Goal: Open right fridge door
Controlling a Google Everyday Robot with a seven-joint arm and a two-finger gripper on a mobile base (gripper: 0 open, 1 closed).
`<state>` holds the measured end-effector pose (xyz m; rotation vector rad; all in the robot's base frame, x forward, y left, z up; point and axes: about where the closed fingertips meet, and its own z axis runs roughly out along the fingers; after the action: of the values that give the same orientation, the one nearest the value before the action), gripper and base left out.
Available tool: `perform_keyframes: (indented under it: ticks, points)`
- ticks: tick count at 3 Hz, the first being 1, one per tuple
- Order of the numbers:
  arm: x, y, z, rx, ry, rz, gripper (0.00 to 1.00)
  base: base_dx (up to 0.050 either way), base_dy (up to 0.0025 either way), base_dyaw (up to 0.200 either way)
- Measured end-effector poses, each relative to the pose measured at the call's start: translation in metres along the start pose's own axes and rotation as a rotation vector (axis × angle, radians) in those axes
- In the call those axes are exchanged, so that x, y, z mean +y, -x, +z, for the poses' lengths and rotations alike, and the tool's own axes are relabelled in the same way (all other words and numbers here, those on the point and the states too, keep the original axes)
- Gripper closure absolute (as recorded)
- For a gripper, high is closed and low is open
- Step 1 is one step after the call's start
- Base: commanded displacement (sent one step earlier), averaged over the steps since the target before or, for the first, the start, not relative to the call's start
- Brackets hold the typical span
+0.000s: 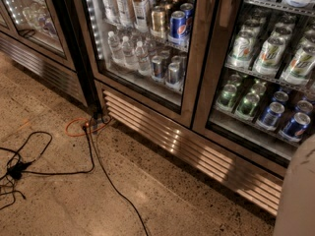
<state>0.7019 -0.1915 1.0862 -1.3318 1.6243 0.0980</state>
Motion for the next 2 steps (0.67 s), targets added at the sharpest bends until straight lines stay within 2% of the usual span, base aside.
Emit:
perform_keyframes:
  ticks: [2]
  points:
    - [-0.0012,0.0010,-0.0010,0.003,-0.006,-0.002,1.00,0.000,0.00000,0.000]
